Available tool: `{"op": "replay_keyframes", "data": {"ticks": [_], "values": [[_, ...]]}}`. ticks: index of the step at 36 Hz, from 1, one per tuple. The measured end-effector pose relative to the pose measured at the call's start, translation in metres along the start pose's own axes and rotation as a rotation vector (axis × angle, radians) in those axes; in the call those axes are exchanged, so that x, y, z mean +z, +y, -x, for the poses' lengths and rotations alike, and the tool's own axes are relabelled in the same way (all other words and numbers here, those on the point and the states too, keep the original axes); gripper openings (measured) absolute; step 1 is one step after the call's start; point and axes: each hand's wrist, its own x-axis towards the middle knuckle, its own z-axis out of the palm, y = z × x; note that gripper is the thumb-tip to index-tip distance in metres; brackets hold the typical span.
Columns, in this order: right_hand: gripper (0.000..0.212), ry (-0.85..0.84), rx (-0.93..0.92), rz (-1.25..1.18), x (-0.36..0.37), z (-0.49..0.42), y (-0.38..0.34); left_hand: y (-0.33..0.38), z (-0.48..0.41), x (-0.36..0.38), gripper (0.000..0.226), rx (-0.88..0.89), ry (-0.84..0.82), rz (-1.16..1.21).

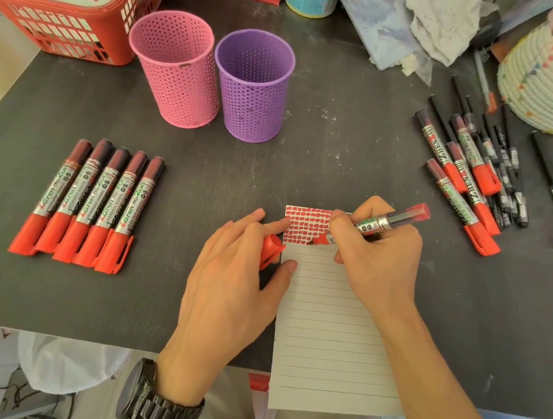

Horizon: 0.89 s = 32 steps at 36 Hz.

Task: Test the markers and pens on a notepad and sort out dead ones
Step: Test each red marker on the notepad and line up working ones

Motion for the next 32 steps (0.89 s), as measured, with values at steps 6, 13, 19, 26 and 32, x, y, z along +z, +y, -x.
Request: {"op": "replay_keyframes", "data": {"ticks": [6,13,19,26,32], "values": [[0.025,-0.021,0.006,-0.01,0.001,0.0,-0.001,-0.001,0.001,0.0,0.054,-0.008,-0.009,0.0],[0.032,0.045,0.083,-0.178,-0.006,-0.002,-0.003,-0.002,0.002,0.001,0.054,0.011,-0.006,-0.003],[0.034,0.008,0.146,-0.326,-0.015,-0.003,-0.013,-0.003,0.002,0.001,0.056,-0.035,-0.082,-0.045],[0.035,-0.047,0.272,-0.576,-0.046,0.019,-0.022,-0.002,0.004,-0.001,0.046,0.009,-0.024,0.003],[0.039,-0.151,0.435,-0.822,-0.064,0.057,-0.018,0.001,0.007,-0.009,0.033,-0.02,0.182,0.245]]}}
